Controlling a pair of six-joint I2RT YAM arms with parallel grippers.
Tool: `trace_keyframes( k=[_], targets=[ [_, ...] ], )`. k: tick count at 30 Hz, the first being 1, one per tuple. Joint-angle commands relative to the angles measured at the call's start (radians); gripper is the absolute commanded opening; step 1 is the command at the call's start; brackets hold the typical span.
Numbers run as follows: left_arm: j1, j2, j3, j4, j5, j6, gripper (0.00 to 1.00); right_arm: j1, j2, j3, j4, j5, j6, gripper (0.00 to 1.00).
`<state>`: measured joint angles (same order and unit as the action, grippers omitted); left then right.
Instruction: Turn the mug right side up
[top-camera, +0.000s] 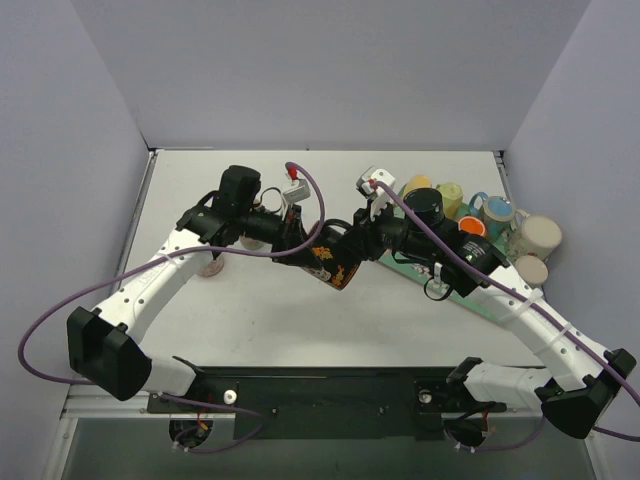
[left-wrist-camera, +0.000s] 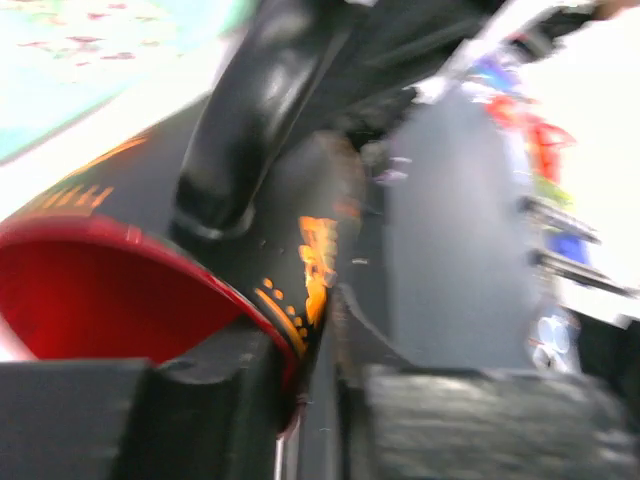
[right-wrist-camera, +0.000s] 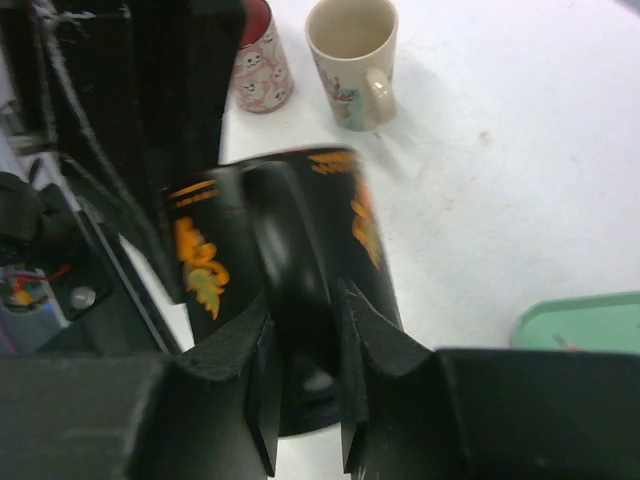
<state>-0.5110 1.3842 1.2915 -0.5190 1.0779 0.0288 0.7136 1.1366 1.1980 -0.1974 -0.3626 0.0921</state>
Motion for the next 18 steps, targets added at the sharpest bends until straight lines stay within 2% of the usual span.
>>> trace_keyframes(
  k=[1, 2, 3, 6, 7, 8, 9, 10, 13, 18],
  targets=[
    [-0.017, -0.045, 0.028, 0.010, -0.008, 0.000, 0.05, -0.005, -0.044, 0.038, 0.190, 0.005, -0.006, 0.00],
    [-0.017, -0.047, 0.040, -0.009, -0.054, 0.032, 0.00, -0.012, -0.044, 0.023, 0.188, 0.007, -0.008, 0.00],
    [-0.018, -0.060, 0.042, -0.033, -0.076, 0.042, 0.00, -0.013, -0.047, 0.012, 0.188, 0.017, -0.008, 0.00],
    [-0.018, -0.085, 0.042, -0.075, -0.275, 0.080, 0.00, -0.017, -0.047, -0.043, 0.178, 0.033, -0.011, 0.03],
    [-0.018, -0.086, 0.046, -0.126, -0.380, 0.097, 0.00, -0.017, -0.046, -0.054, 0.152, 0.048, -0.017, 0.35],
    [-0.020, -0.085, 0.058, -0.156, -0.441, 0.144, 0.00, -0.019, -0.043, -0.066, 0.112, 0.088, -0.026, 0.46],
    [-0.021, -0.077, 0.063, -0.223, -0.558, 0.204, 0.00, -0.017, -0.038, -0.077, 0.095, 0.111, -0.026, 0.71],
    [-0.021, -0.074, 0.065, -0.264, -0.606, 0.245, 0.00, -0.017, -0.038, -0.081, 0.055, 0.169, -0.028, 0.76],
    [-0.021, -0.073, 0.028, -0.402, -0.832, 0.370, 0.00, -0.017, -0.040, -0.103, -0.003, 0.257, -0.034, 0.78],
    [-0.012, -0.151, -0.154, -0.418, -1.070, 0.428, 0.00, -0.019, -0.075, -0.156, -0.020, 0.326, -0.042, 0.79]
  ],
)
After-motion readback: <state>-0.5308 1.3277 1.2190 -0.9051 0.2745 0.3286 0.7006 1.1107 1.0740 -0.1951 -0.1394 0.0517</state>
